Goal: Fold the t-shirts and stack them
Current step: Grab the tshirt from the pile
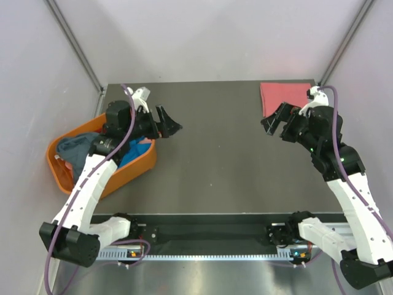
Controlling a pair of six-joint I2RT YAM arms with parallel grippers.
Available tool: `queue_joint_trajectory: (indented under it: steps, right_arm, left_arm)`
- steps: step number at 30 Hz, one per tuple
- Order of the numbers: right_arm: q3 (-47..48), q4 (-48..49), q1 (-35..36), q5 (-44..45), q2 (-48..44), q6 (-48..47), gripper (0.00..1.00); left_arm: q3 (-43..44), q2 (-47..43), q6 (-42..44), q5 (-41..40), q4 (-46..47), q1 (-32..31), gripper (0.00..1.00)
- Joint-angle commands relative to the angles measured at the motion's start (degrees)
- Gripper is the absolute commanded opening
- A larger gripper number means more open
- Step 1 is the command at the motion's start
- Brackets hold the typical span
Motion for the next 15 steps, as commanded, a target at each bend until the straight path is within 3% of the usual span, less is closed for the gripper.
queue_joint_trajectory:
  steps: [1,2,3,6,7,12,15]
  right_arm:
    - [-0.02,2.69,0.61,0.73,-0.09,-0.14,1.0]
    - [-0.19,2.69,0.61,0.65,0.0,-0.14,1.0]
    - [-0.89,3.04,0.61,0.47,0.09,-0.14,1.0]
    - [-3.26,5.49,0.61,-1.98,0.09,1.34,1.0]
    - [-3.71,6.02,0.61,-2.6,0.44,2.65,1.0]
    - [-6.78,10.06,0.61,-8.22,0.88,4.77,1.0]
    - [-9.59,13.75,0.7,-11.11,0.62,7.06,1.0]
  left_arm:
    - [4.34,-2.68,0.92,-14.68,-1.91,0.4,0.99]
    - [5.31,-2.68,0.84,-18.98,-3.94,0.4,0.99]
    - [7.23,-2.6,0.75,-28.16,-5.35,0.4,0.99]
    - [9.61,-2.16,0.31,-39.64,-8.95,0.4,0.99]
    - [10.14,-1.81,-1.17,-47.07,-10.36,0.57,0.99]
    - [12.53,0.48,-0.31,-58.73,-16.26,4.44,0.97]
    - [8.94,0.83,-0.57,-55.95,-14.94,9.97,0.95]
